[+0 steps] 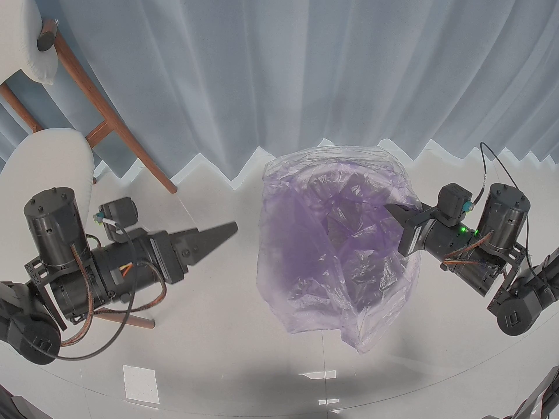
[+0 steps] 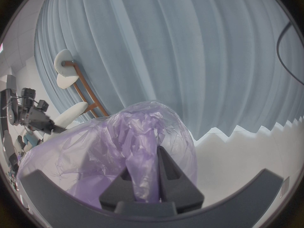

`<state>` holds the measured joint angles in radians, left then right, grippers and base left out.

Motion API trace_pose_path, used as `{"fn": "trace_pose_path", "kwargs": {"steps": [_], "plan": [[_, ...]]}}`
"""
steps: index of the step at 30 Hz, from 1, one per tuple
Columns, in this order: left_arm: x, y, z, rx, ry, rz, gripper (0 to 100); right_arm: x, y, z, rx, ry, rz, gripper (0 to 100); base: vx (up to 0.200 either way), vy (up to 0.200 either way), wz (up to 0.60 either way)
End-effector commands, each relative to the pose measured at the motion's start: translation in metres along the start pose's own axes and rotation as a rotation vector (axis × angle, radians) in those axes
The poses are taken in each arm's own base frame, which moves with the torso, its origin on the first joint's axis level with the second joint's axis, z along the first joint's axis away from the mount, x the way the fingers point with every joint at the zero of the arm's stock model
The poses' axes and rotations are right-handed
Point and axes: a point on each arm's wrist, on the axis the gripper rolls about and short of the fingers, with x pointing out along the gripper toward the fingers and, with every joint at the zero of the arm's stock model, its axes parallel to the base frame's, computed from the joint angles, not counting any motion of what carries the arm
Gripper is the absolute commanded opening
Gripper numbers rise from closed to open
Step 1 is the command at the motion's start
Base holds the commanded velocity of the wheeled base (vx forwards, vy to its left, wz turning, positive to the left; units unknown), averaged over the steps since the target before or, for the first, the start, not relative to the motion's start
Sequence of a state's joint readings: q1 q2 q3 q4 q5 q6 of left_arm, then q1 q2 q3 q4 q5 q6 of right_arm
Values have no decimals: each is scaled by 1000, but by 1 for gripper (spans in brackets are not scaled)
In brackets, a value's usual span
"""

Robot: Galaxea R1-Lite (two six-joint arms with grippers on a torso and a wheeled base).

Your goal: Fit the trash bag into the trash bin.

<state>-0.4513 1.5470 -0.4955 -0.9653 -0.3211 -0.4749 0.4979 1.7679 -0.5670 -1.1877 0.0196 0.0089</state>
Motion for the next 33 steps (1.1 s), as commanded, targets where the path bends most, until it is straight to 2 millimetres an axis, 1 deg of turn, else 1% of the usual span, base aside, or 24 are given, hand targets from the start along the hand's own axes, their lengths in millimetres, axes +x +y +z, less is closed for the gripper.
{"fn": "trace_pose_path", "kwargs": {"steps": [1,5,9,12,14,18,19,20,23,24,27,28,33], "plan": [[-14,-40,-7,-34,109,-102,100,15,1,-10,-32,24,-25,0,0,0,0],[-10,-48,-12,-73,135,-105,100,13,14,-15,-49,45,17,0,0,0,0],[-7,-55,0,-177,105,-122,100,11,24,-24,-59,76,51,0,0,0,0],[-6,-58,4,-207,103,-127,100,9,27,-29,-63,94,61,0,0,0,0],[-3,-62,8,-218,135,-106,100,8,34,-31,-64,103,86,0,0,0,0],[5,-77,1,-253,246,-63,100,8,35,-28,-65,91,89,0,0,0,0],[5,-77,1,-254,250,-61,100,8,35,-28,-65,91,89,0,0,0,0],[9,-84,-3,-260,305,-26,100,7,35,-29,-67,94,89,0,0,0,0],[13,-92,2,-252,320,23,100,6,35,-32,-75,106,91,0,0,0,0],[13,-92,3,-252,320,25,100,6,35,-32,-75,106,91,0,0,0,0],[24,-93,4,-256,366,69,100,5,36,-32,-75,106,94,0,0,0,0],[28,-93,2,-257,389,85,100,6,35,-33,-75,107,93,0,0,0,0],[33,-89,-6,-260,476,144,100,6,35,-34,-76,112,94,0,0,0,0]]}}
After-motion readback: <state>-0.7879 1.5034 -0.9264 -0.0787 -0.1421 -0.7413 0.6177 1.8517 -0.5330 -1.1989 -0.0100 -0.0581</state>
